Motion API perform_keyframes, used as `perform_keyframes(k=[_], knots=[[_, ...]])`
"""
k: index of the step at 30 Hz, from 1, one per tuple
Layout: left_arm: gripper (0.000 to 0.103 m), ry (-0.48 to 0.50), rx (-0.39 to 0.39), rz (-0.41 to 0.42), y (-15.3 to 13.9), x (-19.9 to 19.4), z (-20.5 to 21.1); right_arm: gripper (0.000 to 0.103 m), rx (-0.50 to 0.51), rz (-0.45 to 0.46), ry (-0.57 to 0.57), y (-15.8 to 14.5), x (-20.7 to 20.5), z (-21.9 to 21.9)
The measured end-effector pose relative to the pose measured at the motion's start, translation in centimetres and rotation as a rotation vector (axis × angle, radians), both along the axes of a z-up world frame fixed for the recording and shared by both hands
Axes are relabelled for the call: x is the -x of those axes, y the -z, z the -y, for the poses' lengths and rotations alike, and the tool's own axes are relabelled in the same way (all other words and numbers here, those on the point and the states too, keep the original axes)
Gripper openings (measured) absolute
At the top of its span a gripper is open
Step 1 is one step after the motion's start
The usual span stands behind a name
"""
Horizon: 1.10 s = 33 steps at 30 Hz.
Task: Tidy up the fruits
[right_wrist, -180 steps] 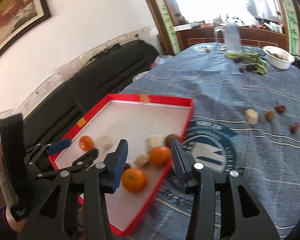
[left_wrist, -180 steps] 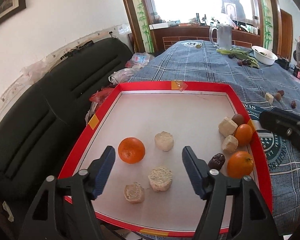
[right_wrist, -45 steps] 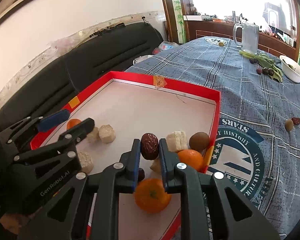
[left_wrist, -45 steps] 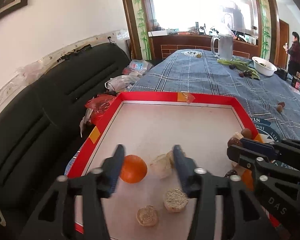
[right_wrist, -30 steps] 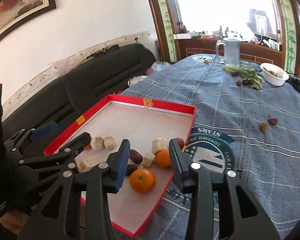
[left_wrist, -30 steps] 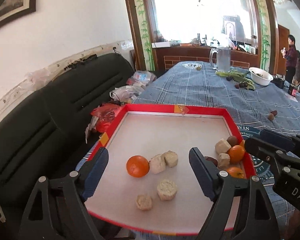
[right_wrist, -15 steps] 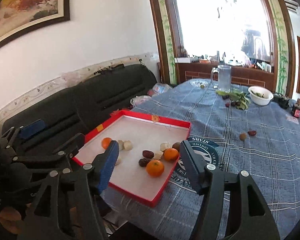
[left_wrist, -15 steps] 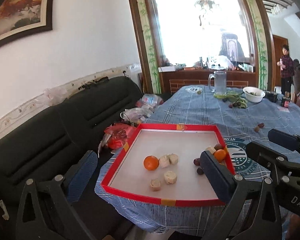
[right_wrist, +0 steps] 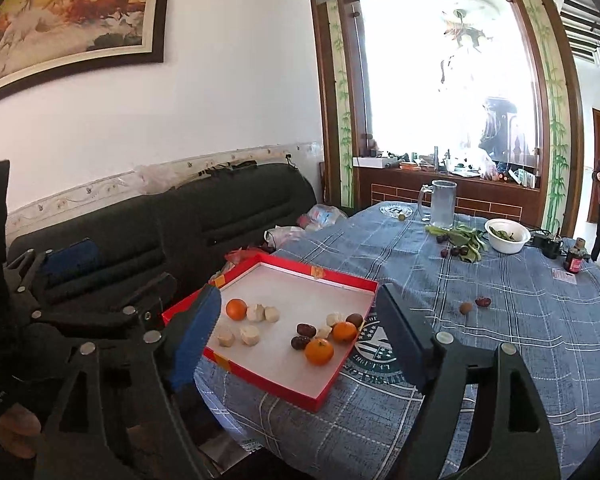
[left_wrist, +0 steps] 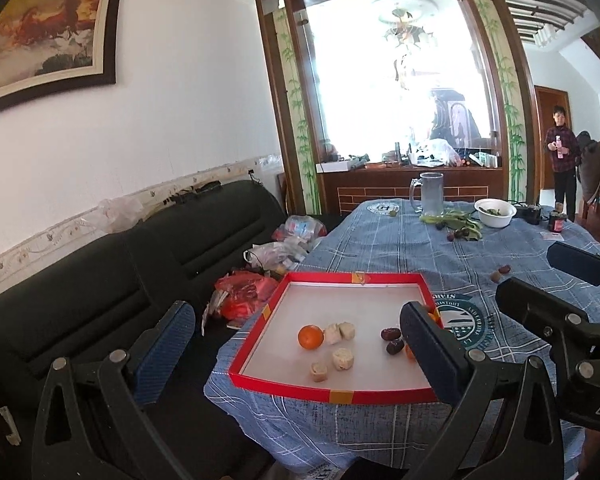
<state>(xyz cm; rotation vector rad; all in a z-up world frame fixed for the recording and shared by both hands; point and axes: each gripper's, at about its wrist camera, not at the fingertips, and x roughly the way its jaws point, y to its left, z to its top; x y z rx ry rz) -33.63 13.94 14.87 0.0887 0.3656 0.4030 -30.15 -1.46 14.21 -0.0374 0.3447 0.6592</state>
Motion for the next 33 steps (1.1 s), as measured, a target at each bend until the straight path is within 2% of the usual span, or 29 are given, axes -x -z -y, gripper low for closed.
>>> perform_keyframes(k=[10, 33], knots=[[0.103, 0.018, -0.009, -0.014, 0.2, -0.3, 0.5, 0.081, -0.043, -0.045, 0.03, 0.2, -1.4, 1.3], [0.103, 0.007, 0.002, -0.043, 0.7, -0.7, 0.5, 0.081, -0.048, -0.055, 0.031, 0.3, -1.3, 1.4]])
